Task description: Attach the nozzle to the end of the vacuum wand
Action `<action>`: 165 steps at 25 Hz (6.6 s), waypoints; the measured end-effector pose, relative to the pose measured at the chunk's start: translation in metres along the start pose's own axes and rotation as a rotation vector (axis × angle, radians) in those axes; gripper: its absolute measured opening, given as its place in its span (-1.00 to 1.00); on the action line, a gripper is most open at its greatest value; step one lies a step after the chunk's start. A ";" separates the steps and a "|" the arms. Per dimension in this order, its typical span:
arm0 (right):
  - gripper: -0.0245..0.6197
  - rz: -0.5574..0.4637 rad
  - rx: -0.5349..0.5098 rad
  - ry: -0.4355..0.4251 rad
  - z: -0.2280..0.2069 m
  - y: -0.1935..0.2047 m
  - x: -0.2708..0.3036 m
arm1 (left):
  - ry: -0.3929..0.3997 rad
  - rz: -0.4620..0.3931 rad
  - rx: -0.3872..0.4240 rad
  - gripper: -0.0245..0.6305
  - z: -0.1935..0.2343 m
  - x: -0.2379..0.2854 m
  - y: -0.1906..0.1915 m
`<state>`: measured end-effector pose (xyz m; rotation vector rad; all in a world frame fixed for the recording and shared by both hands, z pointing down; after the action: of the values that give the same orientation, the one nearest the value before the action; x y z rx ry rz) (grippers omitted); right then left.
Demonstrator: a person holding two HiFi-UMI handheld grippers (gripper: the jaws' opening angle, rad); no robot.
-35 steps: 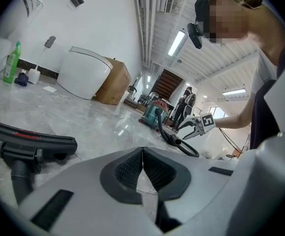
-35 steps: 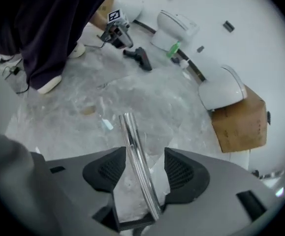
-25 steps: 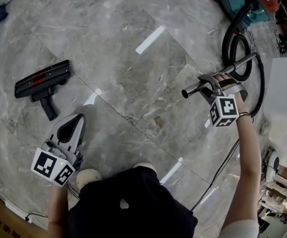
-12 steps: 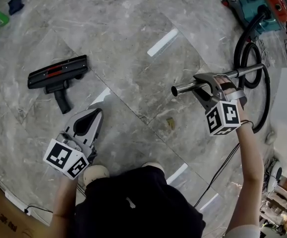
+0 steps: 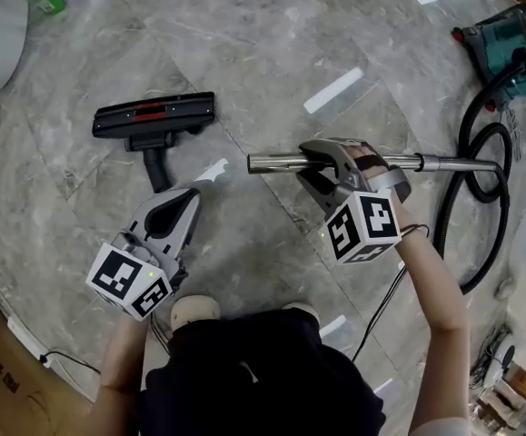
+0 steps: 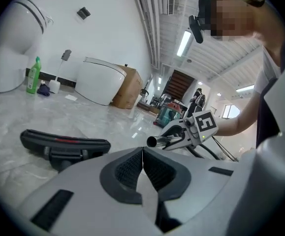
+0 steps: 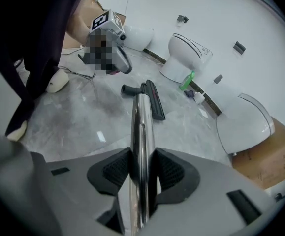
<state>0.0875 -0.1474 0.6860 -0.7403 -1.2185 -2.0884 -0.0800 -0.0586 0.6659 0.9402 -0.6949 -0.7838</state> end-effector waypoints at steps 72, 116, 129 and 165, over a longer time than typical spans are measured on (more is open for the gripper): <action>-0.44 -0.065 0.209 -0.139 0.082 -0.037 0.049 | 0.320 1.416 0.899 0.28 0.251 0.017 0.030; -0.46 0.212 -0.061 -0.069 0.106 -0.036 0.047 | -0.352 0.796 0.030 0.23 0.094 -0.102 0.071; -0.46 0.284 -0.033 0.018 0.098 -0.026 0.063 | -0.659 0.724 0.236 0.22 0.076 -0.105 0.065; -0.46 0.322 -0.039 0.073 0.066 -0.017 0.098 | -0.603 0.654 0.595 0.22 0.111 -0.049 0.038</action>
<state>0.0212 -0.1028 0.7746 -0.8120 -0.9519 -1.8602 -0.1843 -0.0517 0.7379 0.9102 -1.7270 -0.2507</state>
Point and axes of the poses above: the fingertips, and each gripper's own axes: x forward along the fingers, z to its left, y out of its underside, the point moved 3 cm from there along -x, backward along the fingers, and after that the axes turned 11 degrees about -z, right-handed, at the moved point
